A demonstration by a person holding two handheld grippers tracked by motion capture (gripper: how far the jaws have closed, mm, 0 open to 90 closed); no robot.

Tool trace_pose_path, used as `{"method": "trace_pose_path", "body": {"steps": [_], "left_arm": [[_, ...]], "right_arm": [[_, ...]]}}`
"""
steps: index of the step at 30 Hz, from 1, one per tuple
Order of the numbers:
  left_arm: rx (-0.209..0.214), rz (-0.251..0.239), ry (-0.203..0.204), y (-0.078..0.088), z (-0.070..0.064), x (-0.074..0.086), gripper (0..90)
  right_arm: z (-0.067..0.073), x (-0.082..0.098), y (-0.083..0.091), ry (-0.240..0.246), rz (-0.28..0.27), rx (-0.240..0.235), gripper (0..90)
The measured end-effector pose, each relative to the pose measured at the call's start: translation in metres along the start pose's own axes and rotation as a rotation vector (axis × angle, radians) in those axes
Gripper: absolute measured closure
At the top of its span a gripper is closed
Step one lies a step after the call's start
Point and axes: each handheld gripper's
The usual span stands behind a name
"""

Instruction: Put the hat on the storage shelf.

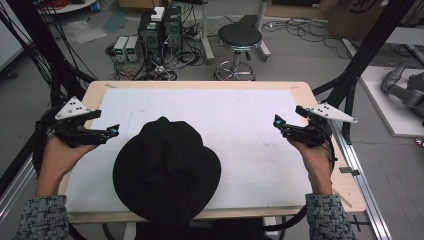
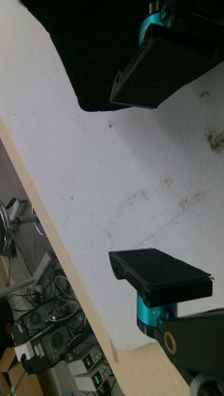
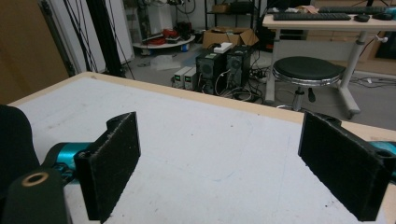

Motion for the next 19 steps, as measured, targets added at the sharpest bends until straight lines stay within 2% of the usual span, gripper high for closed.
{"method": "trace_pose_path", "body": {"steps": [2, 19], "left_arm": [[0.000, 0.001, 0.001, -0.0006, 0.0003, 0.0004, 20.5], [-0.003, -0.001, 0.003, -0.0007, 0.0013, 0.0003, 20.5]], "right_arm": [[0.0009, 0.0003, -0.0006, -0.011, 0.005, -0.001, 12.7], [0.0035, 0.0021, -0.0038, -0.003, 0.014, -0.017, 12.7]]}}
Point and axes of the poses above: each handheld gripper's, and its own axes: y roughly backward along the jaws, x roughly out of its underside, z roughly to its left, and after that the axes turned 8 degrees about -z, right-handed
